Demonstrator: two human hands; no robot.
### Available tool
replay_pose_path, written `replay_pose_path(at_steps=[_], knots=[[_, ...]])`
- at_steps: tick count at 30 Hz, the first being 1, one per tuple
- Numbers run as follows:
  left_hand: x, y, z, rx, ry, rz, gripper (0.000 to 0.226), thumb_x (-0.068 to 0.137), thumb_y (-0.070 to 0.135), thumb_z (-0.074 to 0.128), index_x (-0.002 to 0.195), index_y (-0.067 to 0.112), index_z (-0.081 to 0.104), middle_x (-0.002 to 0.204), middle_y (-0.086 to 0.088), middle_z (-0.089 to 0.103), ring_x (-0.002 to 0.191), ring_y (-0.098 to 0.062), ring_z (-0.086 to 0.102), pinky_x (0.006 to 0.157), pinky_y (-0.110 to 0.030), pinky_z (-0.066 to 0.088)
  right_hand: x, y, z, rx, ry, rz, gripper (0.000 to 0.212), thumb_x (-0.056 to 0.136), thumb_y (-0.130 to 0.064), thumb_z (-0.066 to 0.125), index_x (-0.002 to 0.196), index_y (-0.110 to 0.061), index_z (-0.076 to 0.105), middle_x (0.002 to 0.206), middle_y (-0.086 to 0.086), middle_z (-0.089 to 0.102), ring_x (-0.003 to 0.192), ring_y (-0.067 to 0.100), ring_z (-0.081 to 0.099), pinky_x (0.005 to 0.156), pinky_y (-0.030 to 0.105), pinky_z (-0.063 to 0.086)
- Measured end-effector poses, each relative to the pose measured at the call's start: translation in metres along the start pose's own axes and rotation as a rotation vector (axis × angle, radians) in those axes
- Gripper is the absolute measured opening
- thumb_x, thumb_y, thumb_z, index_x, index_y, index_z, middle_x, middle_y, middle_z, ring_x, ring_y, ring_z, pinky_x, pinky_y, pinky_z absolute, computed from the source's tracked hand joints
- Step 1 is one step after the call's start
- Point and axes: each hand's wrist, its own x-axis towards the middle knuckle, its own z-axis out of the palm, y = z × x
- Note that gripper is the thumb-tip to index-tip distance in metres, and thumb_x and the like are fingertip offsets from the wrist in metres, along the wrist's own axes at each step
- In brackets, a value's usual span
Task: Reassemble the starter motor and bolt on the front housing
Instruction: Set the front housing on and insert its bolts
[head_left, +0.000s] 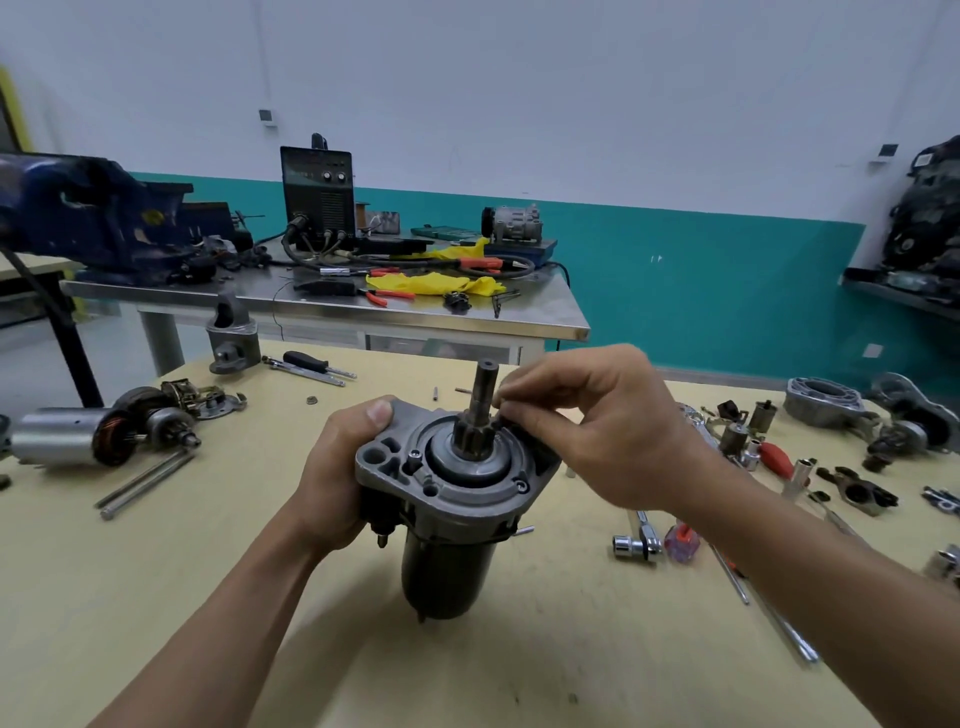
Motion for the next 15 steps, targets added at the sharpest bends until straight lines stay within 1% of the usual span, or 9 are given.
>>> replay_pose_path(at_steps=[5,9,12,15], knots=[[-0.0004,0.0020,0.0013,0.009,-0.004,0.000,0.041,0.082,0.046,0.048,0.078,0.016,0.076,0.069,-0.007,0.072,0.063,-0.021,0.070,0.060,-0.025,0.055,-0.0046,-0.0005,0.0012,-0.085,-0.007,-0.047,0.014,0.082,0.001,0.075,0.093,-0.007,0.078,0.092,-0.001,0.076,0.084,0.006,0.071,0.076,0.021,0.058],[-0.0009,0.0029,0.0010,0.023,0.006,-0.003,0.041,0.082,0.046,0.048,0.077,0.016,0.076,0.069,-0.009,0.071,0.064,-0.023,0.069,0.061,-0.026,0.055,-0.0035,-0.0011,-0.0012,-0.133,0.020,-0.030,0.012,0.081,0.000,0.076,0.090,-0.007,0.079,0.089,0.000,0.076,0.083,0.005,0.071,0.076,0.016,0.056],[-0.0002,0.0014,0.0005,0.025,0.015,-0.010,0.043,0.088,0.039,0.041,0.076,0.016,0.076,0.068,-0.008,0.071,0.063,-0.022,0.068,0.061,-0.025,0.055,-0.0048,-0.0024,-0.0028,-0.188,0.022,-0.058,0.012,0.081,-0.001,0.077,0.091,-0.006,0.079,0.090,0.000,0.076,0.083,0.005,0.071,0.077,0.019,0.057],[0.0000,0.0001,0.0003,0.019,0.009,-0.016,0.047,0.091,0.033,0.034,0.077,0.016,0.076,0.069,-0.009,0.071,0.065,-0.022,0.069,0.062,-0.026,0.055,-0.0043,-0.0037,-0.0019,-0.241,0.019,-0.100,0.012,0.081,0.000,0.077,0.091,-0.005,0.079,0.091,0.001,0.077,0.083,0.006,0.071,0.077,0.025,0.059]])
